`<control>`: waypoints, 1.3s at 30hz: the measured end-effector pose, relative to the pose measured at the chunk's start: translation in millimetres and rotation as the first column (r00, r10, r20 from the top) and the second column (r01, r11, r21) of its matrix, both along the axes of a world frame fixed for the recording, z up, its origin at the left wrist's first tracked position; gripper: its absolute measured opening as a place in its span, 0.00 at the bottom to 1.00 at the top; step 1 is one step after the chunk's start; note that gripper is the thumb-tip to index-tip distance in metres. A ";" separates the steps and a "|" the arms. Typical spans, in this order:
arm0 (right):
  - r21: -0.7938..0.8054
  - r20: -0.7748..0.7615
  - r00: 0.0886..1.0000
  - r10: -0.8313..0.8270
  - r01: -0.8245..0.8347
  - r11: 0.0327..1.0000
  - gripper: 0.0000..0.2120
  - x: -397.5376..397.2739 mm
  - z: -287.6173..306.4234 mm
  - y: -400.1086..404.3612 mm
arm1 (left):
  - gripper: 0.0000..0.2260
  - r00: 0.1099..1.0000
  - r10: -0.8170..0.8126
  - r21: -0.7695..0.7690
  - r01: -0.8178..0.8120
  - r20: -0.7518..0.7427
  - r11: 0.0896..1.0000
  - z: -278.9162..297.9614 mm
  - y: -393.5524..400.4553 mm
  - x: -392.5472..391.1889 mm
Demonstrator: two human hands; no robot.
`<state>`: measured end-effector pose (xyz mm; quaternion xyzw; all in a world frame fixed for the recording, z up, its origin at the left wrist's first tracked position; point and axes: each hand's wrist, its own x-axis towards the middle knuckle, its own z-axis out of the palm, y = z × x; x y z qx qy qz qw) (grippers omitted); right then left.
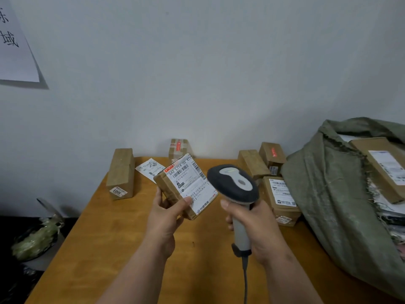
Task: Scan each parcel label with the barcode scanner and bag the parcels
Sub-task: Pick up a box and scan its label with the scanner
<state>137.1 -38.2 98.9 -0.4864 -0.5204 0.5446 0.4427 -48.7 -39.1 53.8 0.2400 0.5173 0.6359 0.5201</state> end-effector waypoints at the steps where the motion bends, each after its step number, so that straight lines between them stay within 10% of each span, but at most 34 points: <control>1: -0.001 0.002 0.999 0.044 -0.044 0.999 0.15 -0.8 2.6 -2.5 | 0.40 1.000 -0.002 -0.001 0.002 -0.007 1.000 0.1 -0.6 0.2; 24: -0.028 0.125 0.969 0.211 -0.210 0.977 0.16 17.6 10.9 -16.5 | 0.37 0.999 0.007 0.013 -0.006 -0.052 1.000 1.3 -16.3 16.3; 39: -0.046 0.069 0.935 -0.348 0.351 0.935 0.23 95.5 -9.3 -31.0 | 0.38 0.955 -0.295 -0.022 0.295 0.018 0.955 3.2 -11.8 106.0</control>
